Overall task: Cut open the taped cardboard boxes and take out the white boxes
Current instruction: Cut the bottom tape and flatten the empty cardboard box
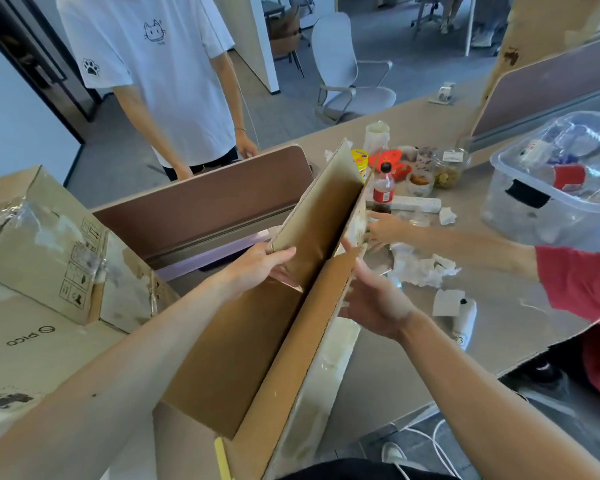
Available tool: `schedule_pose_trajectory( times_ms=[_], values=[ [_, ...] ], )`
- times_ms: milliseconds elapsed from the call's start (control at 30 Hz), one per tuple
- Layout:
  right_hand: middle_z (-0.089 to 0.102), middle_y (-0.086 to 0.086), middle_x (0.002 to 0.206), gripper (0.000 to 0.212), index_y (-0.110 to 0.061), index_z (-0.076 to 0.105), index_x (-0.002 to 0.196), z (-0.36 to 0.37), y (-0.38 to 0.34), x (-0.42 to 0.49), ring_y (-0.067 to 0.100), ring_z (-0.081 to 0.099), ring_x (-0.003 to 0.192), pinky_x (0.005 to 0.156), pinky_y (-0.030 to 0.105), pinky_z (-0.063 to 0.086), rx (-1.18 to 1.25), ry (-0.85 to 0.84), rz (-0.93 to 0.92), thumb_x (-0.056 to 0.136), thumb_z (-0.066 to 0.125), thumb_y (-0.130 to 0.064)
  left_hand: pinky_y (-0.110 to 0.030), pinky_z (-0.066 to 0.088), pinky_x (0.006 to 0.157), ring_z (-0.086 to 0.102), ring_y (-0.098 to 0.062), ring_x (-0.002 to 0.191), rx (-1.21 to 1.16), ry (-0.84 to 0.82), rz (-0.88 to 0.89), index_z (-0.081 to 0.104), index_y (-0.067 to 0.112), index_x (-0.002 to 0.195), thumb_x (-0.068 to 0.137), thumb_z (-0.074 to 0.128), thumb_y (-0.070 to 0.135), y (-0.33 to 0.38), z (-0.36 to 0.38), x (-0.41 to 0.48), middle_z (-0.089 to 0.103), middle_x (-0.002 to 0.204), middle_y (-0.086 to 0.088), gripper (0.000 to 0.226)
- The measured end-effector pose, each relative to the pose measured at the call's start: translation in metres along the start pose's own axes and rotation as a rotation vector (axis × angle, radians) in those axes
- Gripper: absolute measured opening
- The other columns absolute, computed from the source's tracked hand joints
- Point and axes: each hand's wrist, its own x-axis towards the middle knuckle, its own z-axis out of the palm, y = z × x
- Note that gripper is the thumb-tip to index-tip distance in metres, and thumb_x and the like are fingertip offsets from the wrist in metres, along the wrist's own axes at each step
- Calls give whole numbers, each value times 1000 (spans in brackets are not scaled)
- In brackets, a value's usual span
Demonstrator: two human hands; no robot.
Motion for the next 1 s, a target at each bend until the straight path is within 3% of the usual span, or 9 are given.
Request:
schedule_pose_trajectory(
  times_ms=[100, 200, 300, 367, 533, 633, 733, 900, 1000],
  values=[
    [51, 9, 140, 67, -61, 21, 145, 10, 6, 13, 38, 56, 123, 94, 50, 54, -216, 104, 6, 91, 59, -49, -47, 41, 111, 72, -24, 100, 17, -69, -22, 64, 22, 122, 92, 45, 63, 7, 5, 5, 75, 109, -3, 54],
    [54, 15, 124, 74, -58, 9, 147, 18, 13, 24, 32, 60, 115, 90, 47, 57, -455, 202, -42, 96, 59, -37, -70, 43, 97, 63, -46, 104, -17, -106, 10, 59, 4, 128, 83, 58, 75, -7, -1, 25, 63, 118, -30, 84],
    [50, 20, 109, 78, -64, 9, 142, 23, 20, 39, 36, 60, 101, 78, 44, 61, -603, 321, -97, 91, 64, -43, -35, 43, 108, 58, -16, 121, 114, -131, 29, 55, 23, 136, 91, 65, 53, 22, 11, 14, 64, 128, 10, 55],
    [51, 18, 105, 76, -75, 10, 133, 19, 24, 49, 35, 62, 85, 71, 43, 62, -690, 381, -120, 83, 65, -55, -2, 37, 92, 50, -3, 116, 187, -137, 19, 50, 19, 134, 97, 63, 30, 25, 12, 22, 53, 122, 19, 40],
    [48, 3, 93, 74, -48, 23, 151, 2, 20, 45, 18, 55, 81, 81, 41, 57, -613, 357, -164, 95, 63, -21, -30, 52, 93, 64, -11, 104, 143, -8, 40, 64, 24, 113, 88, 65, 25, 12, -9, 28, 69, 106, 0, 25],
    [58, 7, 109, 71, -39, 33, 148, -30, 25, 35, 17, 59, 91, 86, 39, 54, -606, 620, -144, 88, 70, -39, -23, 53, 68, 68, -9, 74, -50, 55, 85, 63, 12, 102, 89, 66, 7, 10, -20, 20, 72, 81, 7, 14],
    [54, 7, 131, 91, -28, 32, 148, -69, 34, 21, 21, 57, 112, 99, 45, 47, -547, 772, 44, 75, 74, -60, -20, 54, 65, 69, -7, 69, -158, 150, 113, 61, 8, 104, 94, 54, -8, 14, -32, 8, 73, 77, 7, 20],
    [52, -12, 134, 80, -46, 38, 142, -90, 46, 11, 20, 54, 120, 94, 42, 46, -264, 531, 290, 73, 72, -67, -32, 58, 76, 70, -20, 81, -368, 225, 152, 59, 2, 116, 87, 64, 13, 12, -46, -12, 68, 95, -11, 32],
    [66, -3, 128, 72, -36, 60, 131, -96, 52, 14, 19, 62, 119, 106, 42, 44, -20, 320, 303, 68, 74, -69, -29, 60, 75, 71, -17, 80, -384, 281, 157, 60, 5, 114, 95, 54, 12, 8, -45, -24, 72, 92, -6, 21]
  ],
)
